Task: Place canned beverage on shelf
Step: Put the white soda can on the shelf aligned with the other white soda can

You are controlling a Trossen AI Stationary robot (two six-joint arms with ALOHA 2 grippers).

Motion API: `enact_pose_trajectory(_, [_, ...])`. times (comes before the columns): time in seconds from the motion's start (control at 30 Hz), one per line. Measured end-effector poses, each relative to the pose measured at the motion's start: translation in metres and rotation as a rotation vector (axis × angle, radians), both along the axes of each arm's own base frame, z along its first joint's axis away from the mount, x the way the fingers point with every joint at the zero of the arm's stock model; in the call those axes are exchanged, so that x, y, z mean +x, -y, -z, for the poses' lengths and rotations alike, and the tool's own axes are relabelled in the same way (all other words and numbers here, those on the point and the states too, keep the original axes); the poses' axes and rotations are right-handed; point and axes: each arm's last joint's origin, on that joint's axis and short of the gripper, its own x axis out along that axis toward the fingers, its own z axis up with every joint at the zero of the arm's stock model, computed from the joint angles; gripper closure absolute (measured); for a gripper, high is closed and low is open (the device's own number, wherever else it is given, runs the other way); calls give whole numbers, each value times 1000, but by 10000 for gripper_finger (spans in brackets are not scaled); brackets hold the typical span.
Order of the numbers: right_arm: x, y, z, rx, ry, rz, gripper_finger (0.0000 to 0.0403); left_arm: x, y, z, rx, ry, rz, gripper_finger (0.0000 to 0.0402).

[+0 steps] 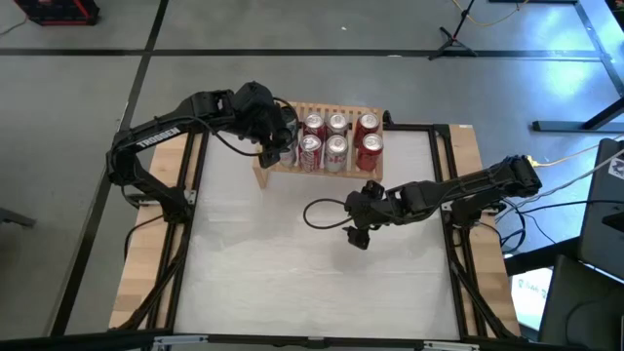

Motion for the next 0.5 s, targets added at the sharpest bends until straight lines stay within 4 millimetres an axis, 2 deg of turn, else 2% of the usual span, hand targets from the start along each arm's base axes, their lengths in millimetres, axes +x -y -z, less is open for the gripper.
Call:
enact_pose_trajectory(0.23, [0,0,0,7,-2,-4,20,0,0,0,8,1,8,117])
enact_pose_trajectory(0.5, [0,0,0,7,-2,-4,20,2,-1,-2,20,22,4,116])
